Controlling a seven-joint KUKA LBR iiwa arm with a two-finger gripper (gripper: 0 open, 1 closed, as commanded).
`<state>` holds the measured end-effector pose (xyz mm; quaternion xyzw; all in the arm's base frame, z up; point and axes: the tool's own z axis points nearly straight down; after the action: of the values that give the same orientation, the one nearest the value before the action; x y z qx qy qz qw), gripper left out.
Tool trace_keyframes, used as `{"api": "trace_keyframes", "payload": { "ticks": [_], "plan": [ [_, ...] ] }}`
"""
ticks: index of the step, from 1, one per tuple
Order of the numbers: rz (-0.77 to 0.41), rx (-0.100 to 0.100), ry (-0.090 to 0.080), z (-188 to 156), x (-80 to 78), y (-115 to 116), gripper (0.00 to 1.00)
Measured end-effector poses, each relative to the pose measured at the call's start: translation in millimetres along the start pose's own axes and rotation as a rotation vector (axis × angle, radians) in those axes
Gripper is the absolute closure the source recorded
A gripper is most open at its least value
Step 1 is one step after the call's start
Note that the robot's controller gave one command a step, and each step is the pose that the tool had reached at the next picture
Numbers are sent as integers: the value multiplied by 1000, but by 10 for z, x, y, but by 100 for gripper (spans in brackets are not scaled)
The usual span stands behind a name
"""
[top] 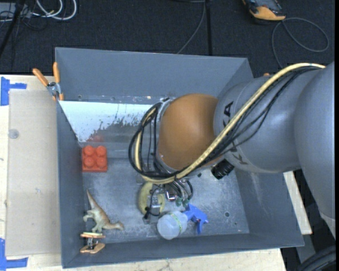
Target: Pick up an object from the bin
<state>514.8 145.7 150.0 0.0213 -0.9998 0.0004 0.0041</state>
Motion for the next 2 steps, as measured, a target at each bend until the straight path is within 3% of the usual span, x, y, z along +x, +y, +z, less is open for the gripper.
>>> {"api": "trace_keyframes", "payload": {
  "ticks": [1,2],
  "plan": [
    [-12,0,3,86,-13,-392,0],
    [3,3,-3,342,-126,-571,0]
  ]
}}
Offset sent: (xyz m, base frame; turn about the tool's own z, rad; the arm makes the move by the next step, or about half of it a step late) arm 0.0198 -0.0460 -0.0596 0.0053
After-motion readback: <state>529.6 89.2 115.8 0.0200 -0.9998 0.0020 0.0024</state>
